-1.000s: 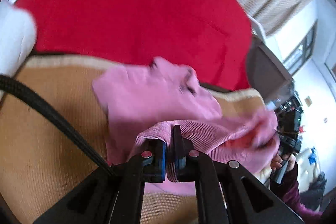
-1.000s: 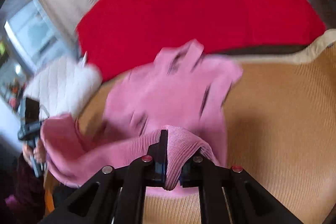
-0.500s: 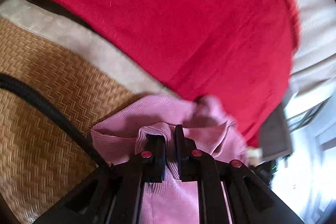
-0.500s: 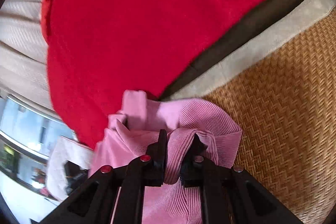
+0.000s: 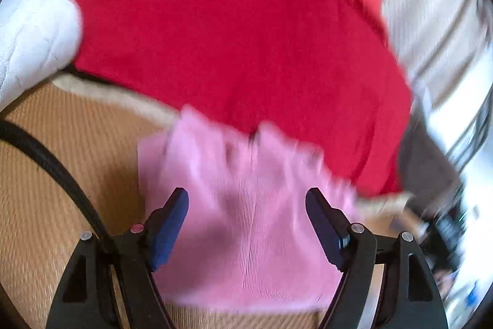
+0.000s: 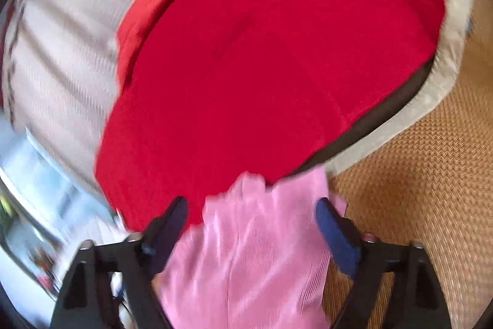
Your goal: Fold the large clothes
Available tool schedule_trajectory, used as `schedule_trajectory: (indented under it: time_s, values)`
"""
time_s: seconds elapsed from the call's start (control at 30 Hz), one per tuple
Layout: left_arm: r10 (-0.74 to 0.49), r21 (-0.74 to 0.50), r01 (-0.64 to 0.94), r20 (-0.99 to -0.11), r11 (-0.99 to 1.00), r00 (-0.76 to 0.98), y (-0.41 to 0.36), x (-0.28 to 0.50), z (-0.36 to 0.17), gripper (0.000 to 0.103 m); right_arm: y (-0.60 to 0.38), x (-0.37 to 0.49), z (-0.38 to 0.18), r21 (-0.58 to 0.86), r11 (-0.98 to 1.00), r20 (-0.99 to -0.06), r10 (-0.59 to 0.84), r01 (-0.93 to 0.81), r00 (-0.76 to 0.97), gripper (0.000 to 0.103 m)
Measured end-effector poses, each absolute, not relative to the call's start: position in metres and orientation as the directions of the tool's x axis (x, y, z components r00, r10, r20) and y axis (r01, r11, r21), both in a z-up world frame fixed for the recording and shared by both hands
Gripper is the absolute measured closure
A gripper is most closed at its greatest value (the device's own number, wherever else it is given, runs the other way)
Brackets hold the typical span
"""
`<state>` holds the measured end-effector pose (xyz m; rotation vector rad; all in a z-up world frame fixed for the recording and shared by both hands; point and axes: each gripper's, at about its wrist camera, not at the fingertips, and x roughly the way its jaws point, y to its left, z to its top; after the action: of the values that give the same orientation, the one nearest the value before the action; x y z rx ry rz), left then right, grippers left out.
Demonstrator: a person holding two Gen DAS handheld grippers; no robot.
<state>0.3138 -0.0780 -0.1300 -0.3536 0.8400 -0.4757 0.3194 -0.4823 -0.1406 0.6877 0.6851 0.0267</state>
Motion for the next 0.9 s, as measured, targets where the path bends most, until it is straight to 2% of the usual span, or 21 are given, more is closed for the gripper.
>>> schedule_trajectory:
  time_s: [0.07,0.17,0.27,0.33,0.37,0.4,0.47,0.53,0.6,0.7,0.8,0.9]
  values:
    - [-0.473,-0.414,0.239,-0.686,0.879,0.552,-0.089,0.307,-0.146,0.024,-0.447,0.319,-0.142,0.505,0.848,-0.639,0.24,0.163,0.731,0.042]
    - [-0.359,-0.327,0.156,-0.774,0.932,0.521,-0.086,0.31,-0.17,0.024,-0.414,0.315,-0.15,0.424,0.896,-0.701,0.234,0.129,0.674,0.057]
    - [-0.337,-0.315,0.13,-0.803,0.94,0.492,-0.092,0.32,-0.188,0.024,-0.402,0.316,-0.177,0.398,0.904,-0.755,0.226,0.156,0.616,0.058]
    - [-0.293,-0.243,0.164,-0.821,0.956,0.49,-0.106,0.322,-0.193,0.024,-0.401,0.326,-0.206,0.345,0.916,-0.824,0.192,0.203,0.532,0.058]
    - [-0.27,-0.208,0.178,-0.826,0.962,0.494,-0.113,0.322,-0.193,0.024,-0.404,0.33,-0.223,0.352,0.91,-0.846,0.209,0.22,0.491,0.062]
    - [-0.252,-0.181,0.187,-0.83,0.966,0.498,-0.117,0.322,-0.192,0.024,-0.405,0.331,-0.227,0.361,0.906,-0.844,0.218,0.219,0.491,0.062]
    - [-0.276,-0.21,0.182,-0.809,0.961,0.519,-0.116,0.322,-0.187,0.024,-0.407,0.332,-0.22,0.357,0.909,-0.839,0.211,0.216,0.503,0.063]
    - [-0.336,-0.266,0.205,-0.763,0.942,0.552,-0.116,0.325,-0.175,0.024,-0.411,0.331,-0.204,0.399,0.895,-0.795,0.229,0.2,0.561,0.061]
    - [-0.347,-0.265,0.224,-0.742,0.938,0.574,-0.124,0.328,-0.166,0.024,-0.415,0.333,-0.189,0.436,0.882,-0.741,0.238,0.18,0.628,0.061]
    - [-0.323,-0.232,0.228,-0.759,0.946,0.566,-0.142,0.345,-0.17,0.024,-0.419,0.345,-0.184,0.495,0.853,-0.688,0.27,0.164,0.673,0.06]
    - [-0.246,-0.178,0.177,-0.815,0.968,0.525,-0.154,0.366,-0.191,0.024,-0.42,0.363,-0.204,0.507,0.838,-0.714,0.28,0.199,0.642,0.056]
    - [-0.185,-0.094,0.2,-0.843,0.975,0.506,-0.166,0.371,-0.204,0.024,-0.42,0.379,-0.242,0.466,0.847,-0.79,0.269,0.255,0.551,0.054]
